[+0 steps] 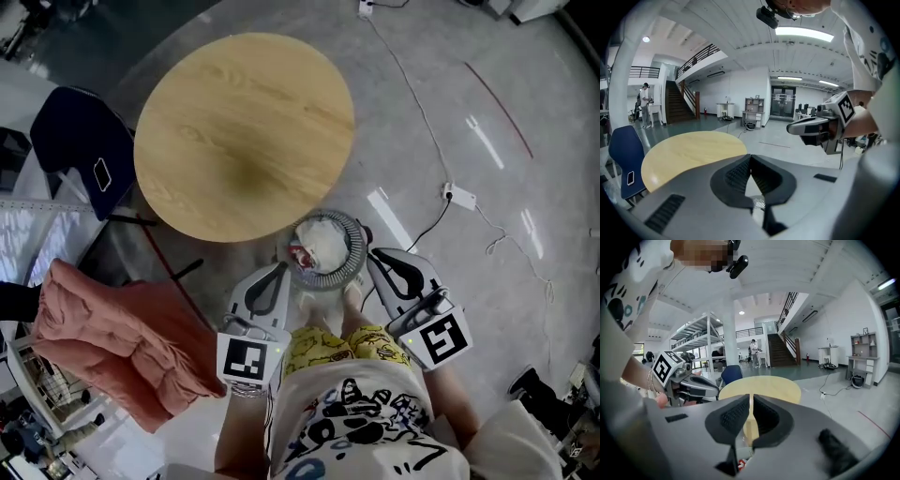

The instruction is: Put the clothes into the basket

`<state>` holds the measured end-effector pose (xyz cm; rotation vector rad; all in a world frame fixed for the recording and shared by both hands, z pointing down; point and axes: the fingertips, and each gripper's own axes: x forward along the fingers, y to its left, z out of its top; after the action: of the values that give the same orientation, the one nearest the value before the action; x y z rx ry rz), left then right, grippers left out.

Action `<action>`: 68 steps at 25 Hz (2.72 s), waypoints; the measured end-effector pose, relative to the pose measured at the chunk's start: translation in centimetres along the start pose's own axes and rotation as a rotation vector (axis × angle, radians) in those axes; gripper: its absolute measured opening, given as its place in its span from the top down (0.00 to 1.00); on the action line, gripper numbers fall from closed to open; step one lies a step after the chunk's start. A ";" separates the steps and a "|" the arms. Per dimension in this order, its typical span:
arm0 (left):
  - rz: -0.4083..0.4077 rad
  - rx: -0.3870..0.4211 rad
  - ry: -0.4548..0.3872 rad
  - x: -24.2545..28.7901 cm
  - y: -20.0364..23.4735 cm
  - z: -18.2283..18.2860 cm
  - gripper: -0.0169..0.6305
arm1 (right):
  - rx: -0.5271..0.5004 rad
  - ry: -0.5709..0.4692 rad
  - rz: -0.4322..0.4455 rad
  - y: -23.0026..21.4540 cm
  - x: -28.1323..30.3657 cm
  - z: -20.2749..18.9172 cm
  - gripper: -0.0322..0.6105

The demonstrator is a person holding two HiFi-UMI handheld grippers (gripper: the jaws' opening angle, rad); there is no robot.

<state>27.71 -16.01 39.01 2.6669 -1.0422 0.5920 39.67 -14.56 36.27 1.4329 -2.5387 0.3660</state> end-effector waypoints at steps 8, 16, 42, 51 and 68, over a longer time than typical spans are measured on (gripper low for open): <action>0.016 0.008 -0.074 -2.9 1.0 3.5 0.95 | -0.054 -0.061 0.025 1.9 -0.5 4.2 0.90; -0.006 0.012 -0.139 -4.3 0.4 6.1 0.95 | -0.076 -0.130 0.018 2.5 -1.6 7.2 0.90; 0.090 0.033 -0.268 -11.0 3.0 11.5 0.95 | -0.240 -0.187 0.114 4.1 -3.0 14.3 0.90; 0.172 0.044 -0.268 -13.2 5.1 11.5 0.95 | -0.296 -0.175 0.097 3.8 -2.8 14.9 0.90; 0.282 0.025 -0.267 -16.2 7.7 10.2 0.95 | -0.359 -0.152 0.074 3.3 -2.6 15.0 0.91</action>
<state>14.57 -15.39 23.16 2.6928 -1.5103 0.3002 37.36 -15.48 20.88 1.2743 -2.6070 -0.1901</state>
